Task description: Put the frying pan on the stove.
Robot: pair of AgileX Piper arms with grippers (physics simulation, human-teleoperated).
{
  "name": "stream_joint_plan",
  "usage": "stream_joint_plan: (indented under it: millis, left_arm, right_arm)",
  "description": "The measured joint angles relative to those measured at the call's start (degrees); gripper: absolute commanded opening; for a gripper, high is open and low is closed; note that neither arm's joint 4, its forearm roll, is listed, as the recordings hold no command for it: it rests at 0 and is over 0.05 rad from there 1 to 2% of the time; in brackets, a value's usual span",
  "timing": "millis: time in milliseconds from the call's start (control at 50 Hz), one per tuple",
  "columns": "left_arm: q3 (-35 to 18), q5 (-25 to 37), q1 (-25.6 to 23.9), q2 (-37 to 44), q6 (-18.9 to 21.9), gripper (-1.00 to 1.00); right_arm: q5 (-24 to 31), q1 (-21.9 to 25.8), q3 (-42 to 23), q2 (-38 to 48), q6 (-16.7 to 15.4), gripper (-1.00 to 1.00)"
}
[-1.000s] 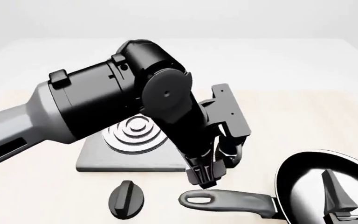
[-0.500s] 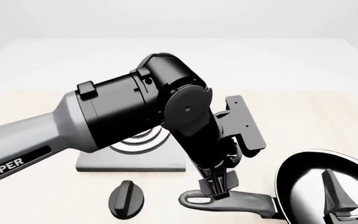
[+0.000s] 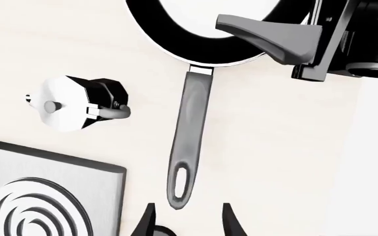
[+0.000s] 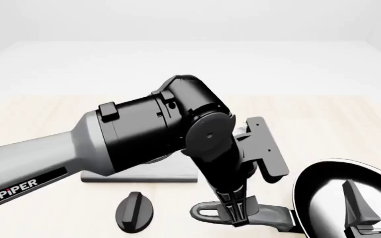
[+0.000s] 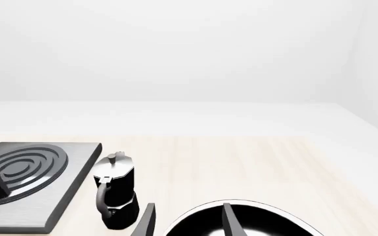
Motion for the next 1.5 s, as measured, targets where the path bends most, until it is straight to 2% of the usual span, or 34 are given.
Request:
stream_joint_plan:
  millis: [880,1500]
  left_arm:
    - [2.8,-3.6,-1.6,2.9,-0.4,1.00]
    - [4.4,-6.9,1.1,5.8,1.1,1.00]
  right_arm:
    - [0.0,0.0,0.0,0.0,0.0,1.00]
    - [0.0,0.0,0.0,0.0,0.0,1.00]
